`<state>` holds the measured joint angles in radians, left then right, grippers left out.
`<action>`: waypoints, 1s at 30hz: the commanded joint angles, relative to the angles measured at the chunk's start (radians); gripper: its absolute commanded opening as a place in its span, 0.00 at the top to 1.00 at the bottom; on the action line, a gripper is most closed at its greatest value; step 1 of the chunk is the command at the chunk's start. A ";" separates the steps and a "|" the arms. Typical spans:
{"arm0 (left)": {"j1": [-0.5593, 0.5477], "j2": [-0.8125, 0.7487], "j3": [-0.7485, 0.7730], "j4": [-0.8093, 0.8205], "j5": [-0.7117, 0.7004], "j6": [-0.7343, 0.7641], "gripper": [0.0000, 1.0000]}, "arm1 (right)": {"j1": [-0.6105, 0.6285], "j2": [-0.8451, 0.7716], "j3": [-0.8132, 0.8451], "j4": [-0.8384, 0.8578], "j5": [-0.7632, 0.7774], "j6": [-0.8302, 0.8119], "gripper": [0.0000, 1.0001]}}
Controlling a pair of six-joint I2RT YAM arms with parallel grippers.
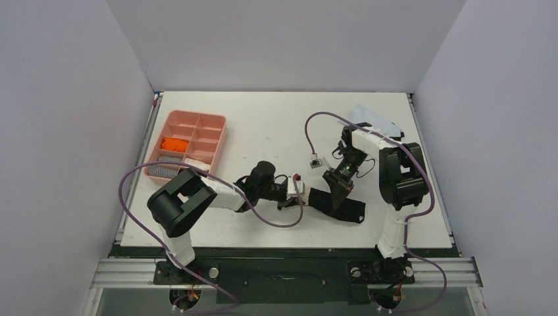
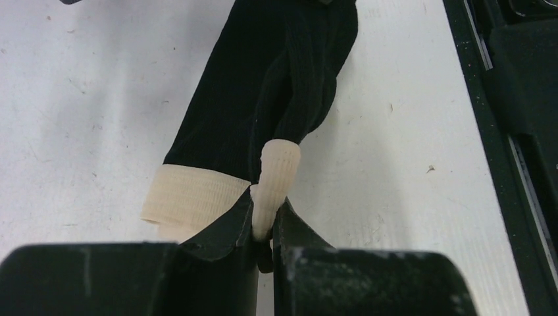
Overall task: Roll the underwear
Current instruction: Fold the underwear at the center of the board.
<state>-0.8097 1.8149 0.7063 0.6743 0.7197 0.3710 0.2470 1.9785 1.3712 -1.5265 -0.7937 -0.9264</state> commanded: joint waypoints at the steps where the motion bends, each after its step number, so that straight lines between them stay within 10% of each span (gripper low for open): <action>1: -0.002 -0.047 0.093 -0.347 0.029 -0.028 1.00 | -0.008 0.003 -0.016 0.051 0.013 0.019 1.00; 14: -0.014 -0.012 0.236 -0.736 0.062 -0.071 1.00 | -0.007 -0.037 -0.059 0.124 0.044 0.111 1.00; 30: 0.077 0.138 0.315 -0.745 0.122 -0.429 1.00 | -0.004 -0.022 -0.034 0.246 0.118 0.272 1.00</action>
<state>-0.7898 1.8965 0.9783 -0.0265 0.8452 0.0700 0.2436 1.9785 1.3125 -1.3273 -0.7231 -0.7002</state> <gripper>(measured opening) 0.040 0.009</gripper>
